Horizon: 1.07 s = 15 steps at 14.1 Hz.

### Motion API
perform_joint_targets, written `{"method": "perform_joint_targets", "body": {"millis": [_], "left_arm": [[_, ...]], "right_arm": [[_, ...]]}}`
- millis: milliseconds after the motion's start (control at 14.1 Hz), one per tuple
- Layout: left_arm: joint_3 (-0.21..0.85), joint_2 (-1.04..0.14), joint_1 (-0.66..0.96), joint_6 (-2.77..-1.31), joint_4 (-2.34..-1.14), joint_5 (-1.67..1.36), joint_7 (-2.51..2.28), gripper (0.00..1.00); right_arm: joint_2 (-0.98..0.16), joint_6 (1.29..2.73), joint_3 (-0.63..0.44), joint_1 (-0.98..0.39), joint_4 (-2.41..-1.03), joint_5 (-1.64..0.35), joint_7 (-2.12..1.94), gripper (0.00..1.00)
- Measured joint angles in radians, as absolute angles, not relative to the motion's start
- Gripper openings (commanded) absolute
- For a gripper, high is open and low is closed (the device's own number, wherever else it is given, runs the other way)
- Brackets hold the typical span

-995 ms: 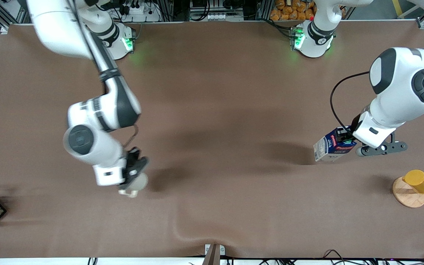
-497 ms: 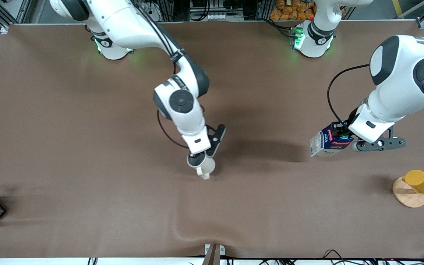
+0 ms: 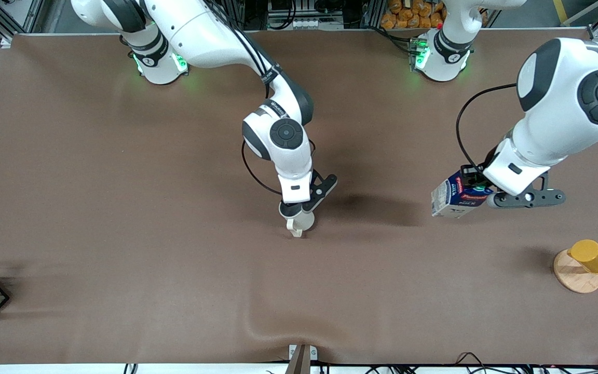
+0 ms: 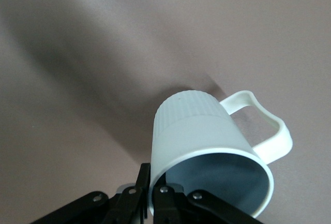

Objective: Place milk next to cup
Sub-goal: 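Carry the white mug to the table center with the right gripper and lower it, then open the right gripper and retract it while the left gripper lifts the carton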

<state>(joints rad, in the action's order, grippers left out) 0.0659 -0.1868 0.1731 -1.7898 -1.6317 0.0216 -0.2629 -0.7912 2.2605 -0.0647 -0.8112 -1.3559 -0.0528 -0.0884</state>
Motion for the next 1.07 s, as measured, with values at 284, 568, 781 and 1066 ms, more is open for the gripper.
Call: {"method": "perform_joint_targets", "body": {"millis": [284,568,781,1066], "left_arm": [[0.091,-0.187,0.174,-1.785,-1.631,0.022,-0.276,0.11],[0.113,-0.187,0.174,-1.767,-1.63,0.022,-0.316,0.12],[0.129,-0.188,0.175,-1.765,-1.63,0.022,-0.344,0.12],[0.154,-0.186,0.175,-1.748,-1.614,-0.023,-0.354,0.13]], "right_arm": [[-0.793,2.263,-0.066,-0.813,-1.352,-0.053,-0.084,0.73],[-0.796,2.37,-0.065,-0.817,-1.352,-0.053,-0.082,1.0],[-0.797,2.399,-0.065,-0.819,-1.352,-0.053,-0.081,1.0],[-0.795,2.406,-0.071,-0.819,-1.343,-0.054,-0.029,1.0]]}}
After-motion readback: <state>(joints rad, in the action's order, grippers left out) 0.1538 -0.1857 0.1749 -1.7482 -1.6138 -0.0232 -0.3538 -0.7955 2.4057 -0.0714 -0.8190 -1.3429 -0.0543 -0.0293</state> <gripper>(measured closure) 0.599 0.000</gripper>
